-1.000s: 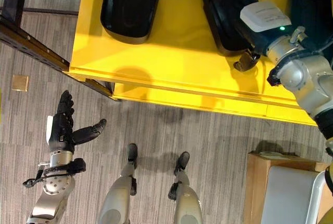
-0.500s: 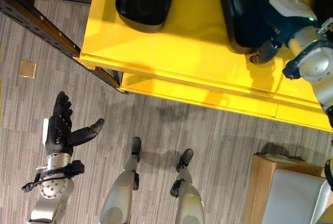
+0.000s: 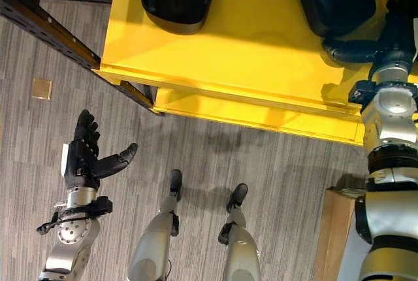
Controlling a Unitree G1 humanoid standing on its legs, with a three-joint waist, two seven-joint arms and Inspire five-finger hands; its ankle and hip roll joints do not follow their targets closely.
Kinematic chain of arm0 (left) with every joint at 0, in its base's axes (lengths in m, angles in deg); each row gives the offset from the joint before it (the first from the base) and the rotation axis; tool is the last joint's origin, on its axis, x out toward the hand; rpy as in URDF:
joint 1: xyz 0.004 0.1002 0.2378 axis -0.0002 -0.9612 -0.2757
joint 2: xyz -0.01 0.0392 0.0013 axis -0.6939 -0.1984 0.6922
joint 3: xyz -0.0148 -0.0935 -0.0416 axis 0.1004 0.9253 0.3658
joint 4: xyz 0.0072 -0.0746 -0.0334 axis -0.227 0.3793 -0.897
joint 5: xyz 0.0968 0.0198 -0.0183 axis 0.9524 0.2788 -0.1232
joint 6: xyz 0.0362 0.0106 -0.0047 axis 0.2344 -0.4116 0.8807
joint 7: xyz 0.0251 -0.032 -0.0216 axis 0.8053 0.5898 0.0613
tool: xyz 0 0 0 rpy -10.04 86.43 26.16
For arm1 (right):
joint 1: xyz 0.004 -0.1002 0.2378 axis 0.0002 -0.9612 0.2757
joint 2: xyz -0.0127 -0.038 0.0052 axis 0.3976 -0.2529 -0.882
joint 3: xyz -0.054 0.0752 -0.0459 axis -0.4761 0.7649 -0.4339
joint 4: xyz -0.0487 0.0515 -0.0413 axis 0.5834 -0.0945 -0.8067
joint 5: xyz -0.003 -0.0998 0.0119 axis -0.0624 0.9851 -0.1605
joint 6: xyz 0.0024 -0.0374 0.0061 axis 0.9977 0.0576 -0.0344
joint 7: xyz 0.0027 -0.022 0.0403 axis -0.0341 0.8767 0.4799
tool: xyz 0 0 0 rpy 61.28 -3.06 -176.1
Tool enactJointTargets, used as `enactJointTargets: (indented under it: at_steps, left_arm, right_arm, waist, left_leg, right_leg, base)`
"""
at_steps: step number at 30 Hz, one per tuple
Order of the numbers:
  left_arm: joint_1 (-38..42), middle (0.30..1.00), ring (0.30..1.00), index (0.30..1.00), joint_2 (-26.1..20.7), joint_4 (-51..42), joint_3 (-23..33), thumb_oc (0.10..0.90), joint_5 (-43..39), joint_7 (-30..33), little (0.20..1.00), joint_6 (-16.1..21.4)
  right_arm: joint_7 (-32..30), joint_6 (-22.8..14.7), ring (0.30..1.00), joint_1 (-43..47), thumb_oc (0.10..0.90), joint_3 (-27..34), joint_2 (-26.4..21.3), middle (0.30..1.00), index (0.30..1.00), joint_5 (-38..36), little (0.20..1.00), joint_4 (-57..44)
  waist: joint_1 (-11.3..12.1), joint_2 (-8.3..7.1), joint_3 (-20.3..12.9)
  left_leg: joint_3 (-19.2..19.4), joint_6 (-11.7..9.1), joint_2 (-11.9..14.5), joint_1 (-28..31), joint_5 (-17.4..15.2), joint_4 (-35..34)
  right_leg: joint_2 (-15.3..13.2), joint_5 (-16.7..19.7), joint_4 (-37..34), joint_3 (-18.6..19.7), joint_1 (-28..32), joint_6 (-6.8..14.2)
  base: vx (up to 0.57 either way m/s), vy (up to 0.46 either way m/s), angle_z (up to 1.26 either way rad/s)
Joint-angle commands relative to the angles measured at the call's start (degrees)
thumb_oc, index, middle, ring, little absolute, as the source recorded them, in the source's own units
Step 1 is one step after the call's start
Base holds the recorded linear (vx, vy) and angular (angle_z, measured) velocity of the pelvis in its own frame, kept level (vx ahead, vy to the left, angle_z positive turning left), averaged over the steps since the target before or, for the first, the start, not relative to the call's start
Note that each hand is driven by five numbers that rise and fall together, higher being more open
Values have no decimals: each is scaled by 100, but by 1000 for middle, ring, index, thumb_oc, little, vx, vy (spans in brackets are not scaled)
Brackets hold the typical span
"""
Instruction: Move parts from the plastic box to the shelf.
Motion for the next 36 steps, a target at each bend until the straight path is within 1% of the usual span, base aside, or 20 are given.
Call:
enactJointTargets:
  at_steps: [1,6,9,12,13,18,20,27,30,31,34,35,36]
  left_arm:
    - [25,1000,1000,1000,-198,-825,130,900,-86,17,1000,503]
    - [49,1000,1000,1000,-188,-812,169,900,-39,88,1000,497]
    - [58,1000,1000,1000,-155,-824,191,900,0,94,1000,469]
    - [51,1000,1000,1000,-148,-814,210,900,22,106,1000,458]
    - [19,1000,1000,1000,-104,-802,229,900,46,101,1000,426]
    - [3,1000,1000,1000,-103,-808,261,900,68,109,1000,421]
    - [10,1000,1000,1000,-74,-780,274,900,117,99,1000,382]
    - [-37,1000,1000,1000,-41,-787,289,900,118,101,1000,388]
    - [-54,1000,1000,1000,-40,-779,299,900,135,103,1000,378]
    - [-57,1000,1000,1000,-37,-773,306,900,146,104,1000,376]
    - [-89,1000,1000,1000,-68,-783,361,900,185,110,1000,381]
    - [-111,1000,1000,1000,-66,-783,375,900,203,121,1000,388]
    - [-127,1000,1000,1000,-96,-798,419,900,232,149,1000,385]
  right_arm:
    - [237,-100,1000,698,900,-784,-1,1000,1000,-240,1000,-656]
    - [223,-154,1000,616,900,-858,43,1000,1000,-170,1000,-1241]
    - [311,-158,1000,289,900,-796,52,1000,1000,-146,1000,-1683]
    - [344,-153,1000,108,900,-749,53,1000,1000,-133,1000,-1940]
    - [405,-156,1000,-194,900,-630,69,1000,1000,-162,1000,-2223]
    - [457,-172,1000,-578,900,-440,117,1000,1000,-187,1000,-2495]
    - [499,-176,1000,-985,900,-286,222,1000,1000,-171,1000,-2693]
    - [443,-188,1000,-1371,900,-9,339,1000,1000,-100,1000,-2706]
    - [404,-180,1000,-1466,900,65,320,1000,1000,-3,1000,-2712]
    - [375,-173,1000,-1495,900,99,308,1000,1000,32,1000,-2684]
    - [259,-165,1000,-1447,900,100,8,1000,1000,410,1000,-2772]
    - [201,-178,1000,-1397,900,120,-143,1000,1000,530,1000,-2858]
    - [80,-180,1000,-1311,900,121,-421,1000,1000,826,1000,-3029]
  waist:
    - [134,-283,82]
    - [129,-338,80]
    - [103,-403,74]
    - [94,-432,68]
    - [58,-478,53]
    - [38,-521,24]
    - [-13,-565,-19]
    - [-41,-597,-68]
    - [-54,-600,-87]
    - [-66,-604,-96]
    - [-86,-638,-126]
    - [-97,-647,-137]
    - [-115,-669,-158]
  left_leg:
    - [39,-278,277,621,-411,-125]
    - [29,-265,265,617,-384,-128]
    - [37,-258,270,657,-410,-122]
    - [42,-257,271,671,-417,-119]
    - [50,-247,263,684,-428,-112]
    - [55,-237,266,715,-444,-112]
    - [71,-234,264,760,-465,-106]
    - [87,-225,273,832,-500,-110]
    - [95,-227,278,857,-506,-112]
    - [103,-227,275,868,-510,-113]
    - [129,-230,274,931,-530,-118]
    - [131,-232,276,946,-533,-119]
    - [142,-235,282,967,-540,-119]
  right_leg:
    - [-548,-368,368,21,539,555]
    - [-542,-342,337,0,560,547]
    - [-540,-334,327,-3,604,548]
    - [-537,-335,323,2,621,548]
    - [-530,-329,317,2,638,552]
    - [-528,-330,303,2,677,556]
    - [-520,-337,302,3,726,554]
    - [-519,-356,298,14,790,552]
    - [-518,-365,299,16,807,550]
    - [-512,-370,298,14,816,551]
    - [-501,-366,298,38,848,557]
    - [-497,-368,300,47,853,558]
    - [-491,-371,303,55,862,555]
  base:
    - [0,0,0]
    - [0,0,0]
    - [0,0,0]
    - [0,0,0]
    - [0,0,0]
    - [0,0,0]
    - [0,0,0]
    - [5,3,2]
    - [0,0,0]
    - [0,0,0]
    - [0,0,0]
    - [0,0,0]
    - [0,0,0]
